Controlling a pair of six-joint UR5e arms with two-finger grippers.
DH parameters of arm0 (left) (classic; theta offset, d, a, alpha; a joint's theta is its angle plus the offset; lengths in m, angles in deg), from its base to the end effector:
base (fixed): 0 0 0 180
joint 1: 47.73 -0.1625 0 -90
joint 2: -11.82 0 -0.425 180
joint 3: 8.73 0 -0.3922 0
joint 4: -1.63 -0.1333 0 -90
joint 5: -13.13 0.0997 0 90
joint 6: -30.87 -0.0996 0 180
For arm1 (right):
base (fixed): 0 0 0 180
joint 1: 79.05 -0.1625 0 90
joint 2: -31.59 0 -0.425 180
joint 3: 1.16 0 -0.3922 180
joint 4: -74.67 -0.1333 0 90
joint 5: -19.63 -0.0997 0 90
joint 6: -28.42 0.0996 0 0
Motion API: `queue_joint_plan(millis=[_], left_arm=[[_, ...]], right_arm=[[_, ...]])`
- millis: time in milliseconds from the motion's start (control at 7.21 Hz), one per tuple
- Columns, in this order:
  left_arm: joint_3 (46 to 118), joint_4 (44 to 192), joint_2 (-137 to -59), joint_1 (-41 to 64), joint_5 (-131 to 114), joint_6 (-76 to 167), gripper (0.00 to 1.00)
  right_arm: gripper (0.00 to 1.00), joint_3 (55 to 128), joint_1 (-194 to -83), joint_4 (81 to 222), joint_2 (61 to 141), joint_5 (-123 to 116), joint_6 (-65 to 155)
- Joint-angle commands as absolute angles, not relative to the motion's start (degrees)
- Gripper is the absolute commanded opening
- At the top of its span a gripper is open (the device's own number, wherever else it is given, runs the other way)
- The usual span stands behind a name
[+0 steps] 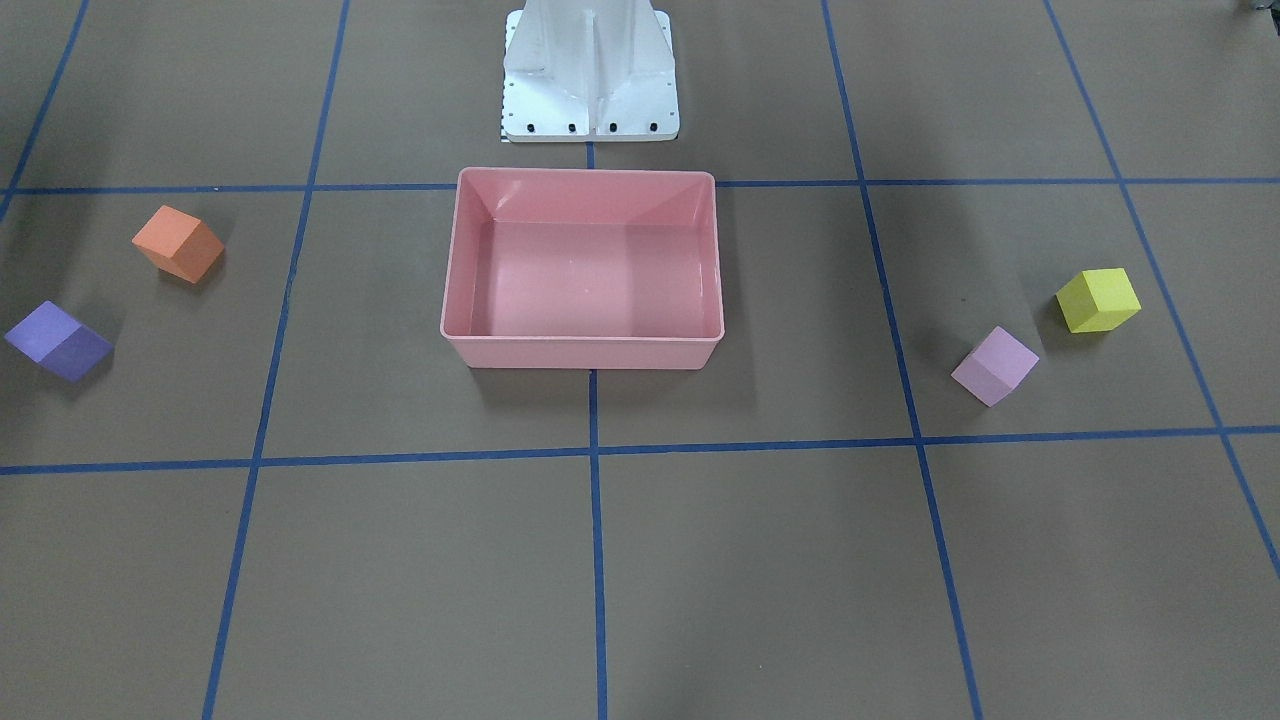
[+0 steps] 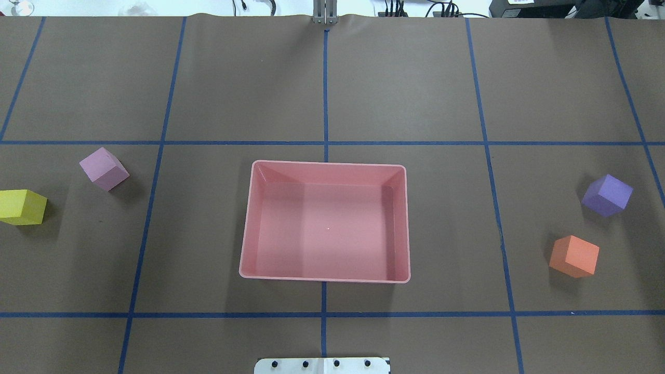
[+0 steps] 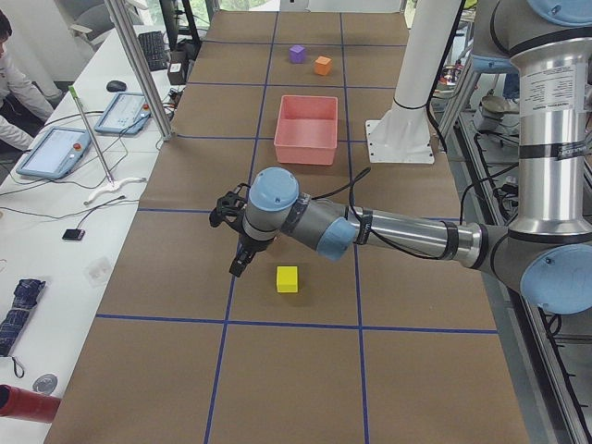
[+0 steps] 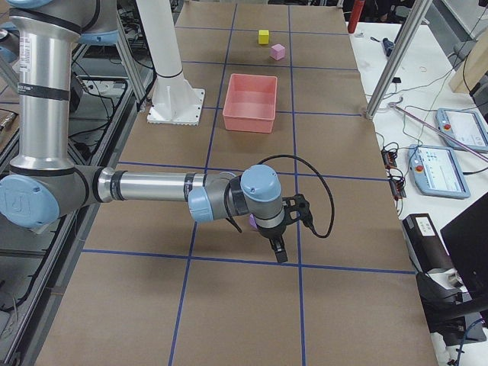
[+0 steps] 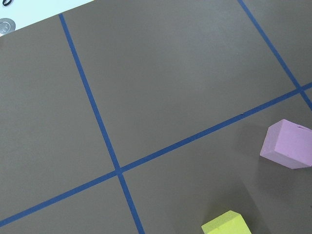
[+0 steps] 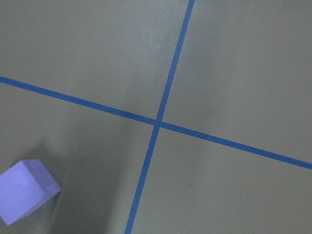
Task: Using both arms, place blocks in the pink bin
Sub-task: 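Move the left gripper down toward the yellow cube, then close the left gripper on the yellow cube and lift it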
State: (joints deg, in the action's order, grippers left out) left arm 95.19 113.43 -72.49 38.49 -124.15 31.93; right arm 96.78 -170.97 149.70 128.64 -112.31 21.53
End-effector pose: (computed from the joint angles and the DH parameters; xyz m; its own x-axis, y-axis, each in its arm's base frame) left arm -0.0293 -0.4691 0.5379 0.6536 0.3955 -0.6452 -0.0450 0.8713 0.4886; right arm 0.0820 -0.4536 0.6222 0.7480 -0.2718 0.6055 0.0579 0.9355 0.3484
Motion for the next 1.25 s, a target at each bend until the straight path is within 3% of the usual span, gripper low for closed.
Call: queue_joint_plan(millis=[0,416,554,1109], left_arm=[[94.1,116.4,-72.5,28.9,-123.5,46.9,1.00],[90.0,127.3,-71.2,15.8,-112.0,66.7,1.00],[86.2,131.4,-71.2,14.5,-111.7,68.6,1.00],[85.3,131.9,-70.0,12.1,-109.4,70.1,1.00]], right_arm=[[1.00,96.0,-171.0,147.4,129.5,-112.7,21.9],[1.00,96.0,-170.9,147.4,129.5,-112.7,21.9],[1.00,96.0,-171.0,147.5,129.5,-112.7,21.9],[1.00,95.7,-171.0,147.4,129.5,-112.7,21.9]])
